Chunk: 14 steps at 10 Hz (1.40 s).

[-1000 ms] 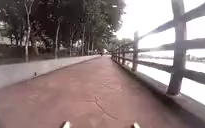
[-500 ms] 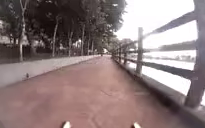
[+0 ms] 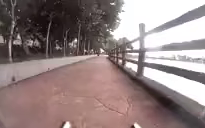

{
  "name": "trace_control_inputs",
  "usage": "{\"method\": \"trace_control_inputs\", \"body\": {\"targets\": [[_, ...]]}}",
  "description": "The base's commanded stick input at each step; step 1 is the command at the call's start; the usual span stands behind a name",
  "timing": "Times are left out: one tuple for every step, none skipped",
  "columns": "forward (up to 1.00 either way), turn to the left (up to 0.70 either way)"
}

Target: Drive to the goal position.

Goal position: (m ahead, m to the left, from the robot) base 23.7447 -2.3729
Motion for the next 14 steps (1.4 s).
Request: {"method": "trace_control_inputs", "body": {"targets": [[0.7, 0.0], [0.7, 0.0], [0.7, 0.0], [0.7, 0.0], [0.7, 0.0], [0.7, 0.0], [0.7, 0.0], [0.7, 0.0], [0.7, 0.0], [0.7, 0.0], [0.7, 0.0], [0.7, 0.0], [0.7, 0.0], [0.7, 0.0]]}}
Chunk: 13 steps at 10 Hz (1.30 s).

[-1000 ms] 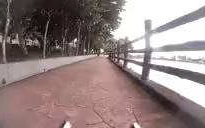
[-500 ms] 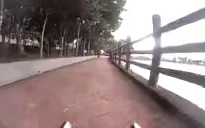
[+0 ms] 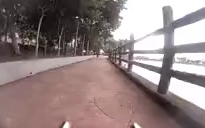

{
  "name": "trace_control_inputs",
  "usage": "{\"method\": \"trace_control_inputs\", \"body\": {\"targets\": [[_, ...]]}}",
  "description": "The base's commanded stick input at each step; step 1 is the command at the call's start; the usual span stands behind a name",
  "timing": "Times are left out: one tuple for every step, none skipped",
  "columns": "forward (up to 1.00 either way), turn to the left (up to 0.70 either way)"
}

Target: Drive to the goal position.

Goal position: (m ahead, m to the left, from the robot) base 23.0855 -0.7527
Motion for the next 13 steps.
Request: {"method": "trace_control_inputs", "body": {"targets": [[0.7, 0.0], [0.7, 0.0], [0.7, 0.0], [0.7, 0.0], [0.7, 0.0], [0.7, 0.0], [0.7, 0.0], [0.7, 0.0], [0.7, 0.0], [0.7, 0.0], [0.7, 0.0], [0.7, 0.0], [0.7, 0.0]]}}
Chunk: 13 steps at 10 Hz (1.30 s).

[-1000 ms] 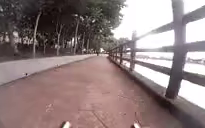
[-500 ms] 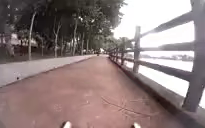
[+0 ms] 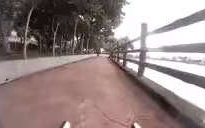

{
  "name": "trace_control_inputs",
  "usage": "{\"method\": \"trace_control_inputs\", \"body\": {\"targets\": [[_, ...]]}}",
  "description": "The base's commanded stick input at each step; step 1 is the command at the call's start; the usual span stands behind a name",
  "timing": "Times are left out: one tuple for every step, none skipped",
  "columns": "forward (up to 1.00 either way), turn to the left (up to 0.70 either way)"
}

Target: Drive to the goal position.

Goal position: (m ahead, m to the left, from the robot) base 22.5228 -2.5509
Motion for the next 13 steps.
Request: {"method": "trace_control_inputs", "body": {"targets": [[0.7, 0.0], [0.7, 0.0], [0.7, 0.0], [0.7, 0.0], [0.7, 0.0], [0.7, 0.0], [0.7, 0.0], [0.7, 0.0], [0.7, 0.0], [0.7, 0.0], [0.7, 0.0], [0.7, 0.0], [0.7, 0.0]]}}
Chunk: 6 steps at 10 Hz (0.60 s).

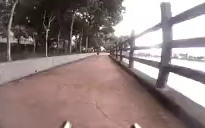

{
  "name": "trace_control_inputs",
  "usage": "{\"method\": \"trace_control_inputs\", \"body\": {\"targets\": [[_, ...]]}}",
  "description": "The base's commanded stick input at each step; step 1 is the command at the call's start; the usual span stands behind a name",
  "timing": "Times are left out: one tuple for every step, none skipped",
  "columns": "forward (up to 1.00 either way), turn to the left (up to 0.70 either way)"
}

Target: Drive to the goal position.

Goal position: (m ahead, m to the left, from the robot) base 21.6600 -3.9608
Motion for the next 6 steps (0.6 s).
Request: {"method": "trace_control_inputs", "body": {"targets": [[0.7, 0.0], [0.7, 0.0], [0.7, 0.0], [0.7, 0.0], [0.7, 0.0], [0.7, 0.0]]}}
